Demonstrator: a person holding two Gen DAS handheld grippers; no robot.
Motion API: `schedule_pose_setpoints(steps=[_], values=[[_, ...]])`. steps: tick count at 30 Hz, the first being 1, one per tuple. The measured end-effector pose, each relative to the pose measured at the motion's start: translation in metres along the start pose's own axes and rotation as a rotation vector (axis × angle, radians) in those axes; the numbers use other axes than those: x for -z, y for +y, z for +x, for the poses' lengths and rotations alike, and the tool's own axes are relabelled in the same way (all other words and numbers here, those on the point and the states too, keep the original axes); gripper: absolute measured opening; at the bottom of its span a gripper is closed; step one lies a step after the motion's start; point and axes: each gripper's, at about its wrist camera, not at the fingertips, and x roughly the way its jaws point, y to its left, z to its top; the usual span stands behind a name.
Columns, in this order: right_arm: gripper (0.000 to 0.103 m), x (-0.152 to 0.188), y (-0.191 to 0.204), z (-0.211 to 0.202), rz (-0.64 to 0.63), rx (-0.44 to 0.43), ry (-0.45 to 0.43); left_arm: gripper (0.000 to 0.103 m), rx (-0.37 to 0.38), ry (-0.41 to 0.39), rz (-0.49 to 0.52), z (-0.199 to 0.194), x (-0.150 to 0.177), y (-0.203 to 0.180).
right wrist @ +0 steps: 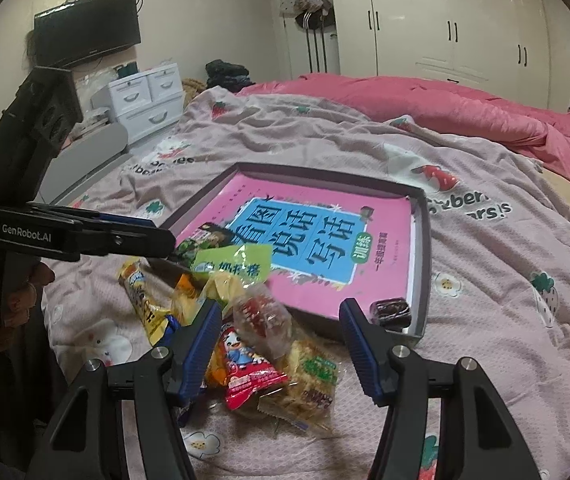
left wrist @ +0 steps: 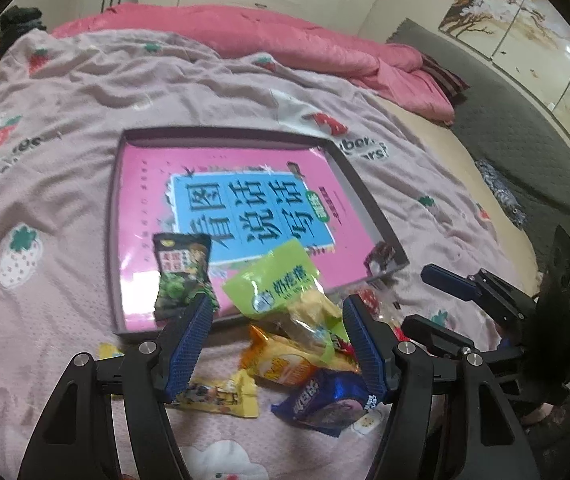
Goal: Organize snacks
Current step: 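Grasp the clear bag with red candy with the right tool while the left tool reaches the green milk-snack bag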
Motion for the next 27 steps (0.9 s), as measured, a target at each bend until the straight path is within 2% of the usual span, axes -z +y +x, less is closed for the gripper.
schedule_pose_setpoints(steps=[12,17,25,27], values=[[0.061,0.007,0.008,0.018,-0.025,-0.019,0.06,0.07,0.035,0.093,-0.003,0.034,0.006,-0.002],[0.061,0.009,0.008,0.025,-0.027,-0.019,0.075,0.073,0.052,0.098,0.01,0.044,0.001,-0.006],[0.061,0.01,0.007,0.034,-0.023,-0.022,0.086,0.074,0.014,0.109,0.024,0.053,-0.006,-0.003],[0.061,0.009,0.007,0.036,-0.019,-0.025,0.084,0.074,0.025,0.11,0.019,0.055,-0.007,-0.002]])
